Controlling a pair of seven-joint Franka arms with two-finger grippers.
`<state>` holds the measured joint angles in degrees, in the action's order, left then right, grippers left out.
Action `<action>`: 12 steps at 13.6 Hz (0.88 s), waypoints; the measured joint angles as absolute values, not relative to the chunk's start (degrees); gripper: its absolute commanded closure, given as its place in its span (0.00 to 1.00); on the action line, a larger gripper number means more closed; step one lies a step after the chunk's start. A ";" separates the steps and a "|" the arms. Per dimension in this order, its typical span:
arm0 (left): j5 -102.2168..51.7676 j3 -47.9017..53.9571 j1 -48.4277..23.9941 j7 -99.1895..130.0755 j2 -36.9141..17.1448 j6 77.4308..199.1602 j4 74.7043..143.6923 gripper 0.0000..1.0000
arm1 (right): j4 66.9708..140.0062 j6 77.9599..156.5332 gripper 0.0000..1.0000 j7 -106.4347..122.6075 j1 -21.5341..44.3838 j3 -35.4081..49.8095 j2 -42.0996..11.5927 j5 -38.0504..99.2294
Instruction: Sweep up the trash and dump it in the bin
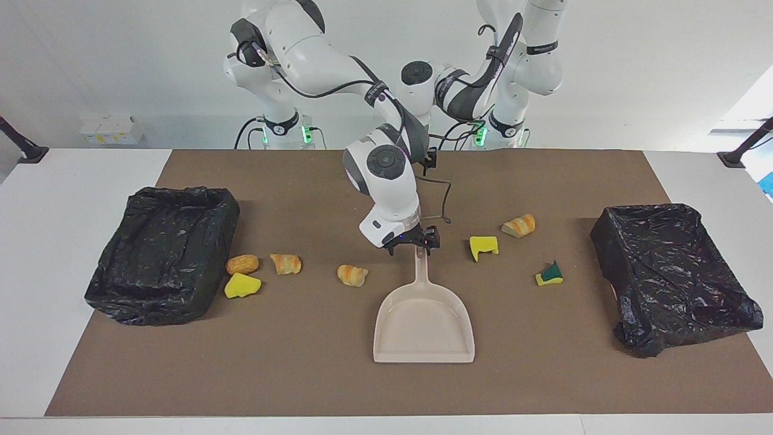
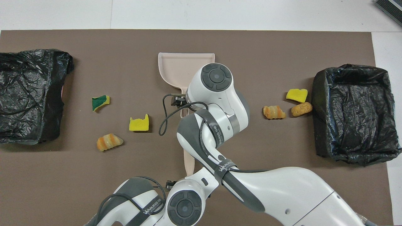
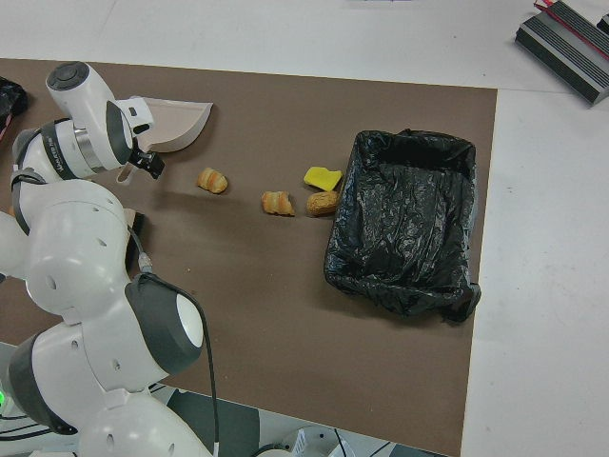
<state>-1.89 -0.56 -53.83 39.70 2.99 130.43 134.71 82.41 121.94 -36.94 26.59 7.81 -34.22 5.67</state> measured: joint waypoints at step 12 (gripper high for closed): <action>-1.89 -0.65 -53.85 39.66 3.01 130.76 135.15 0.97 | 82.22 122.64 1.00 -32.71 27.36 7.60 -34.75 3.31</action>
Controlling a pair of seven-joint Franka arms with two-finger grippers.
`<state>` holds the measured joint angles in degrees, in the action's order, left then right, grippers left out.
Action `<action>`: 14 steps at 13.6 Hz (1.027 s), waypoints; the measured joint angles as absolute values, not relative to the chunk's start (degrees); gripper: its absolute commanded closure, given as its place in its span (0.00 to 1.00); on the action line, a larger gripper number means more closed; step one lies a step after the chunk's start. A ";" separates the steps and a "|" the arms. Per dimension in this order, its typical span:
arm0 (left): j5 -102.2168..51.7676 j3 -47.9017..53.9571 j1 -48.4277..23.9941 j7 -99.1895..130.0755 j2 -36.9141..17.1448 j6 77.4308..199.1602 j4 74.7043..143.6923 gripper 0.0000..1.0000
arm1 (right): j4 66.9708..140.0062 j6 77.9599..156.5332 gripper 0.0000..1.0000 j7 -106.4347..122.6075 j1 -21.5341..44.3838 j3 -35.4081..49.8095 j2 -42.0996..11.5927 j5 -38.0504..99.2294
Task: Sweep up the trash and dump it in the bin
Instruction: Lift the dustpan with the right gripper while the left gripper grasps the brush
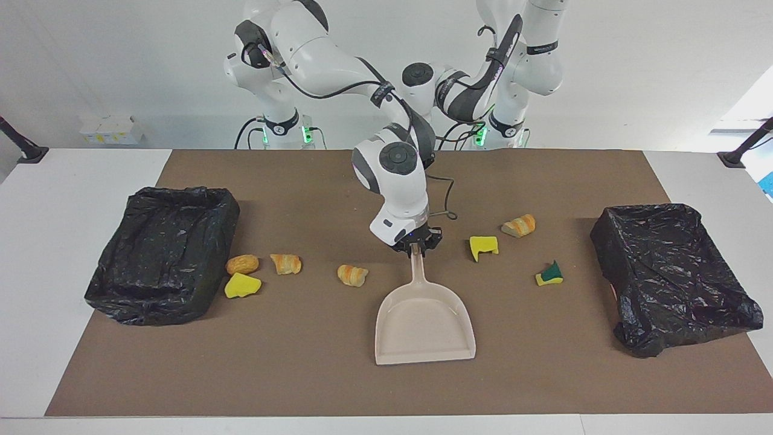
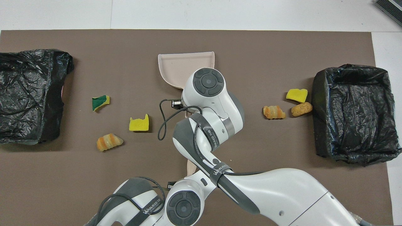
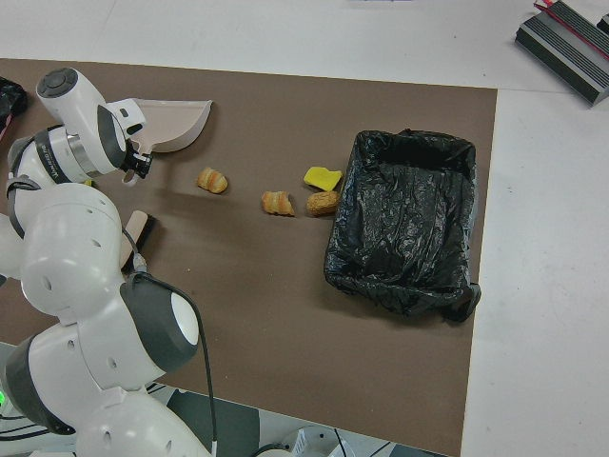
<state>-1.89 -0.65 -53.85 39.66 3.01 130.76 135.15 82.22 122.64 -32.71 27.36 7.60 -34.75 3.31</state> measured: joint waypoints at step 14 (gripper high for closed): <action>-0.23 -2.91 -42.18 39.73 13.27 108.37 132.86 1.00 | 81.32 94.82 1.00 13.43 12.96 7.32 -24.15 5.72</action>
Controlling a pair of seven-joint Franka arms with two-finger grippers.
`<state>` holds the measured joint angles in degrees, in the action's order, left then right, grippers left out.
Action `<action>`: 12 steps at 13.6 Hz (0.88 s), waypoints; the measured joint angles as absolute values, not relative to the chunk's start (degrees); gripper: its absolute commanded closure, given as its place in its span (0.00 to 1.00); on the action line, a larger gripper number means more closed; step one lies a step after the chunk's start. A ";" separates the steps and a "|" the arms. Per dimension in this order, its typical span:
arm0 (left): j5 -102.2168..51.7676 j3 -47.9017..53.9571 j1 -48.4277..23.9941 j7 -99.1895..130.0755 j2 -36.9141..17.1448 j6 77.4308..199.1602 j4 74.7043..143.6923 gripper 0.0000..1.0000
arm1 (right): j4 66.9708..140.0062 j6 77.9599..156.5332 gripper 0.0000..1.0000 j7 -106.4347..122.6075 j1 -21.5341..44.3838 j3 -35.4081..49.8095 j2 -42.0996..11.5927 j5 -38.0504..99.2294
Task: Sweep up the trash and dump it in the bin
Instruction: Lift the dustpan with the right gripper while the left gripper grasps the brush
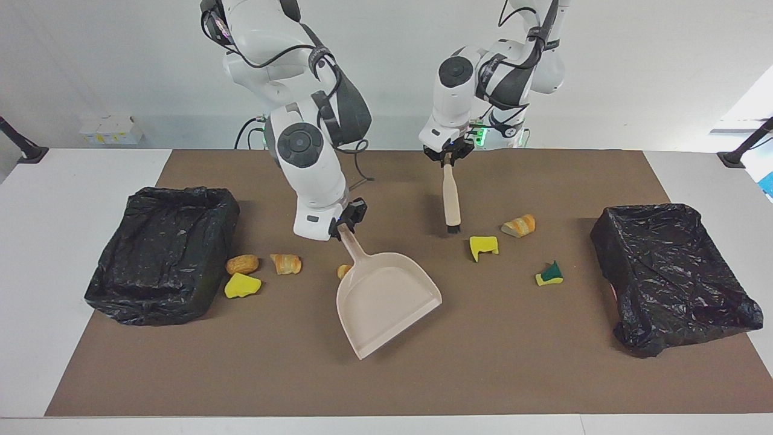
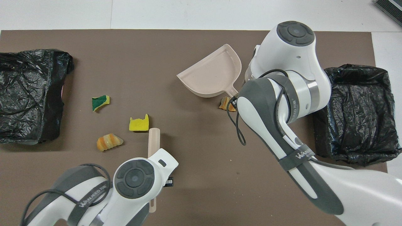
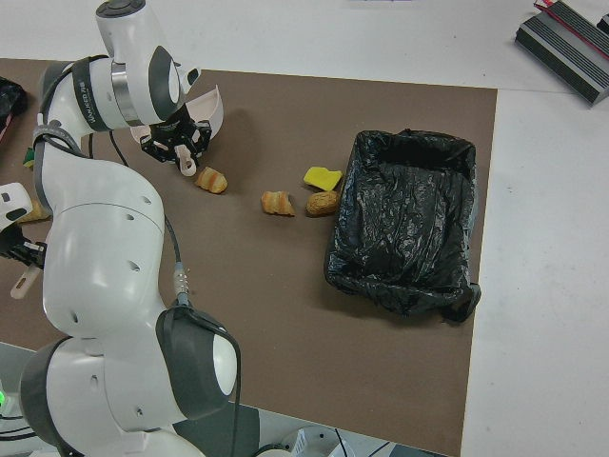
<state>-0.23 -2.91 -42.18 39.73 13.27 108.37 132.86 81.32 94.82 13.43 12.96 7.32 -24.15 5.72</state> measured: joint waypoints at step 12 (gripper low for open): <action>8.52 -3.17 -13.49 34.19 13.73 106.96 134.45 1.00 | 88.68 93.51 1.00 32.16 22.42 7.93 -18.11 -3.44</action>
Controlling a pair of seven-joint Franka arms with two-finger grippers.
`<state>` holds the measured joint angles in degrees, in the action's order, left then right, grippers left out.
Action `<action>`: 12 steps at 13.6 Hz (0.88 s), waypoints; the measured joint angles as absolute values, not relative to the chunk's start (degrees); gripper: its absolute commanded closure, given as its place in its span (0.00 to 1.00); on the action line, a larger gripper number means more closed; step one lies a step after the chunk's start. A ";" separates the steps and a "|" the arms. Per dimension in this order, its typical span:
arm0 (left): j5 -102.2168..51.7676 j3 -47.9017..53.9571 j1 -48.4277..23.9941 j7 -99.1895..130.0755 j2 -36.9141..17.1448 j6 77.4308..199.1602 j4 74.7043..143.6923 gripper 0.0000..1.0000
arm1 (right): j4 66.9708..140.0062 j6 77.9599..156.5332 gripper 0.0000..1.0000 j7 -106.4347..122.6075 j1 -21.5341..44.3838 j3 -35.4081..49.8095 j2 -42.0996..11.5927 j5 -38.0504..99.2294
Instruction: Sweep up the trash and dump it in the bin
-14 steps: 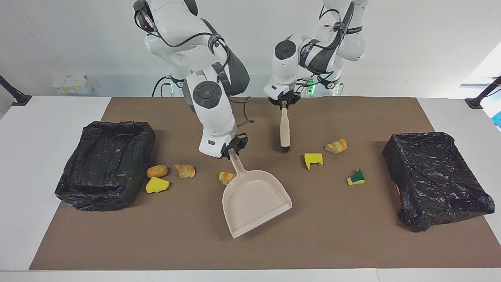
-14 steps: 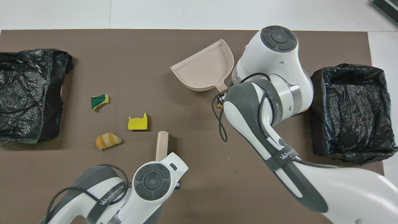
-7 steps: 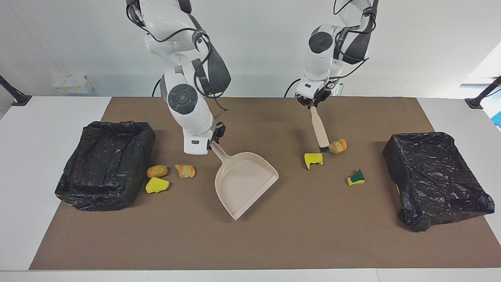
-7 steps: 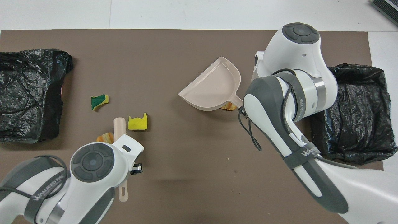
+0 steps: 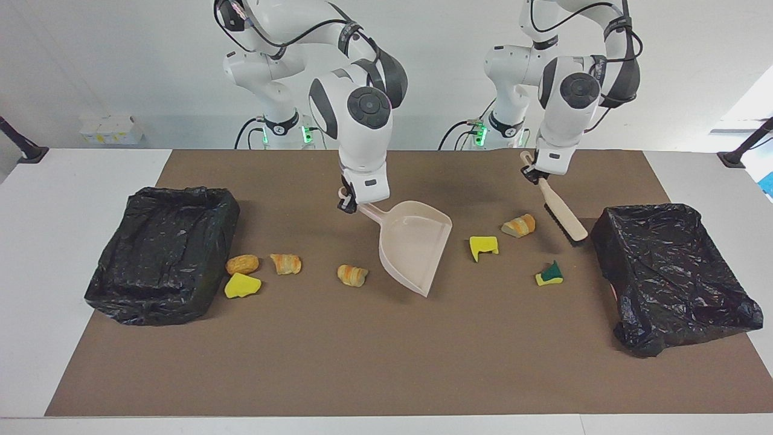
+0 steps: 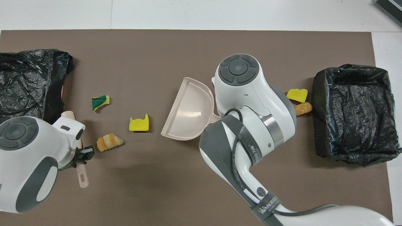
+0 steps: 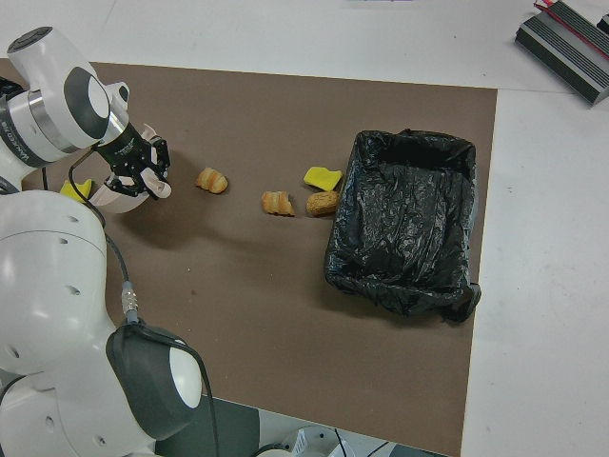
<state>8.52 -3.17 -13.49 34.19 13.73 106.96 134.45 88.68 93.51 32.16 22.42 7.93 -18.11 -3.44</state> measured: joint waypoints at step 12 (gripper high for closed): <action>2.61 -1.48 -14.45 23.51 5.89 118.83 137.00 1.00 | 108.82 107.84 1.00 51.98 21.47 7.67 -8.97 -3.51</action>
<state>2.61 -1.48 -14.45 23.51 5.89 118.83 137.00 108.82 107.84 51.98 21.47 7.67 -8.97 -3.51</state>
